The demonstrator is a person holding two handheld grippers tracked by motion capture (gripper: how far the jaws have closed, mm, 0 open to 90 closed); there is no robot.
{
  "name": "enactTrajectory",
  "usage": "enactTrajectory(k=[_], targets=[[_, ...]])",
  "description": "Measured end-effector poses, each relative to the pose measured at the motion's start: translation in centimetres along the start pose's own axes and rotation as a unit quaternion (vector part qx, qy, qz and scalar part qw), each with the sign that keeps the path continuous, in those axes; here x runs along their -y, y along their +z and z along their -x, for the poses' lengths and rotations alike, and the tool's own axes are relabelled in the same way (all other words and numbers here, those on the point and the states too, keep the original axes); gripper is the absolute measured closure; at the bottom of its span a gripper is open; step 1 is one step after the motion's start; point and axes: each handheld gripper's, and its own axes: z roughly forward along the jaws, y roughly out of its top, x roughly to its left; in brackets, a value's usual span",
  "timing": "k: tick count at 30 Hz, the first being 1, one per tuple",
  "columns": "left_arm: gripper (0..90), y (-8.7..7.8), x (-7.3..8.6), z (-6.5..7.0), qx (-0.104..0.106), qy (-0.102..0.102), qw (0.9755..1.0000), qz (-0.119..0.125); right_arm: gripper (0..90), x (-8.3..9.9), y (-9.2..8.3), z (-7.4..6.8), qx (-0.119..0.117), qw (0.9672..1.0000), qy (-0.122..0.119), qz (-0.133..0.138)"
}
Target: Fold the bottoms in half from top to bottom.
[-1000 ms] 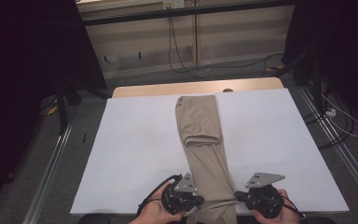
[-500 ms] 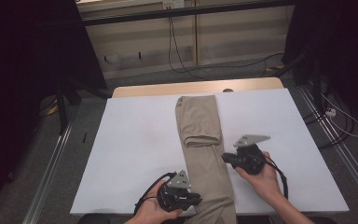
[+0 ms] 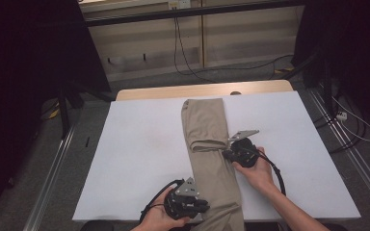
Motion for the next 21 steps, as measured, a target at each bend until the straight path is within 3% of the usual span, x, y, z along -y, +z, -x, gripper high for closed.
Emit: enactTrajectory(k=[5, 7, 9, 10, 11, 12, 14, 16, 19, 21], targets=[[81.9, -0.2, 0.0, 0.0, 0.011, -0.002, 0.9999, -0.011, 90.0, 0.6, -1.2, 0.6, 0.016, 0.9998, 0.015, -0.002], [81.8, -0.2, -0.1, -0.1, 0.014, -0.008, 0.9998, -0.010, 90.0, 0.9, -1.6, 0.9, 0.035, 0.9992, 0.013, -0.013], [78.7, -0.4, -0.2, -0.3, 0.022, -0.012, 0.9996, -0.011, 90.0, 1.4, -1.8, 1.2, 0.033, 0.9992, 0.017, -0.012], [75.5, -0.7, -0.3, -0.5, 0.007, -0.009, 0.9998, -0.018, 90.0, 1.6, -1.9, 1.4, 0.032, 0.9992, 0.021, -0.013], [70.1, -0.8, -0.4, -0.7, 0.006, -0.020, 0.9998, -0.005, 90.0, 1.7, -2.0, 1.5, 0.026, 0.9993, 0.025, -0.008], [64.6, -1.1, -0.6, -1.1, -0.010, -0.013, 0.9998, -0.006, 90.0, 1.6, -2.2, 1.6, 0.017, 0.9995, 0.026, 0.005], [57.8, -1.6, -0.9, -2.1, -0.021, -0.024, 0.9994, 0.015, 84.4, 0.9, -2.5, 1.7, 0.002, 0.9995, 0.016, 0.028], [52.2, -2.2, -1.6, -3.7, -0.052, -0.027, 0.9977, 0.033, 79.2, 0.2, -2.3, 1.8, -0.005, 0.9993, 0.006, 0.036], [44.6, -2.5, -2.6, -6.6, -0.095, -0.038, 0.9934, 0.052, 73.7, -0.7, -1.7, 2.0, -0.020, 0.9990, -0.007, 0.039], [42.2, -2.2, -3.2, -8.1, -0.109, -0.039, 0.9917, 0.056, 69.1, -1.3, -1.2, 2.1, -0.028, 0.9986, -0.010, 0.043]])
